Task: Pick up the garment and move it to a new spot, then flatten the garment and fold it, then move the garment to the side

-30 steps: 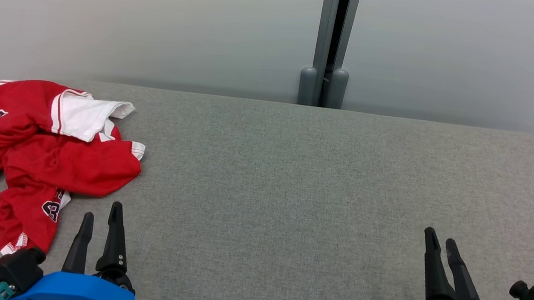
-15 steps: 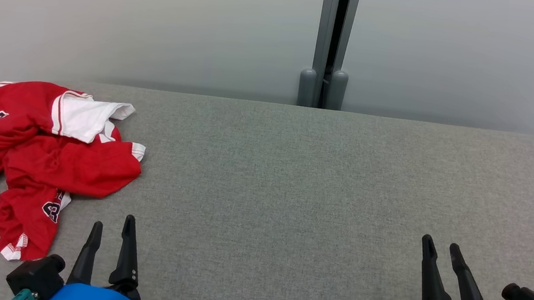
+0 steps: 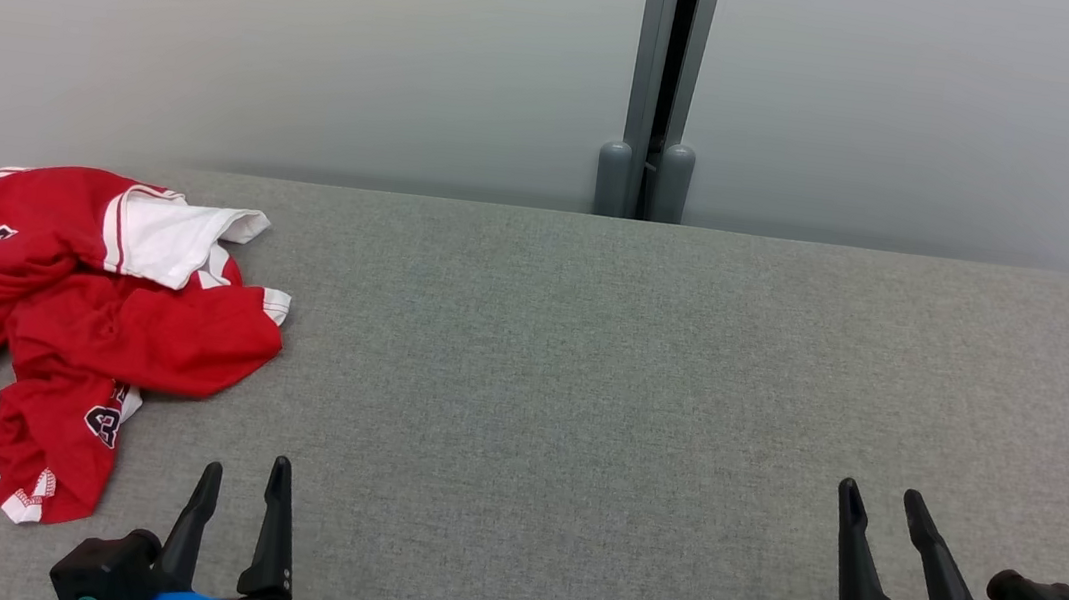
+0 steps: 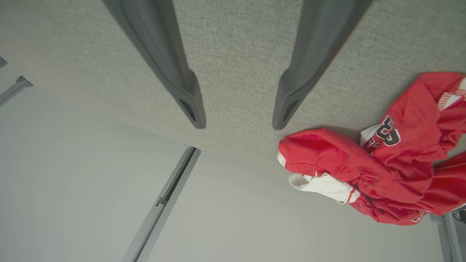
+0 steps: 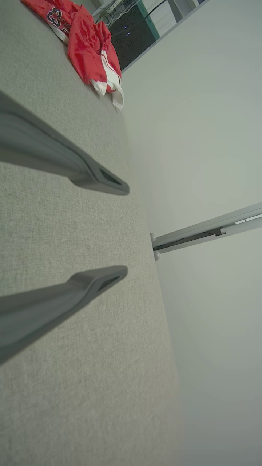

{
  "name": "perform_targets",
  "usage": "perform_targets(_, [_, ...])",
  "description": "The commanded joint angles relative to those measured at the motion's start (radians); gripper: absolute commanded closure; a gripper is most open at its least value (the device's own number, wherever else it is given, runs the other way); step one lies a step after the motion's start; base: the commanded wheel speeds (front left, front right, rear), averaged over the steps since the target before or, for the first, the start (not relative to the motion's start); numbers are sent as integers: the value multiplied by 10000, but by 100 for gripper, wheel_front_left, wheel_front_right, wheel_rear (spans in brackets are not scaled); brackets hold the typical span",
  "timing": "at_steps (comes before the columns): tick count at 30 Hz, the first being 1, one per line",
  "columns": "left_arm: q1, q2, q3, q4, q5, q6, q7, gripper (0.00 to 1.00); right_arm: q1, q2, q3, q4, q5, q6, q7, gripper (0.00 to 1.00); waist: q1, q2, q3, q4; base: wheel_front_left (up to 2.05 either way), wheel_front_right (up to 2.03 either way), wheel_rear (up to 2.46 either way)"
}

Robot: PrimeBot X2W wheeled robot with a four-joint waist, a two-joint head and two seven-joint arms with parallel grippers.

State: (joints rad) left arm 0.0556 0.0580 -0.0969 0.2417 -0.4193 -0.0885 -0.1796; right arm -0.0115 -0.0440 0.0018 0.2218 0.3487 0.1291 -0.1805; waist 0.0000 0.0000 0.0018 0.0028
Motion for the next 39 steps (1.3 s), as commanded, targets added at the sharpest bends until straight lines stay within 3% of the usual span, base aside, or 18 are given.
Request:
perform_targets(1, [-10,67,-24,-24,178,-44,-106,0,79,-75,-23,-27,-212,19,-88,0,0,0,-2,2,0,0,0])
perform_targets(39, [178,115,-434,615,2194,21,-850,0,127,-90,-180,308,-3351,24,-843,0,0,0,-8,39,0,0,0])
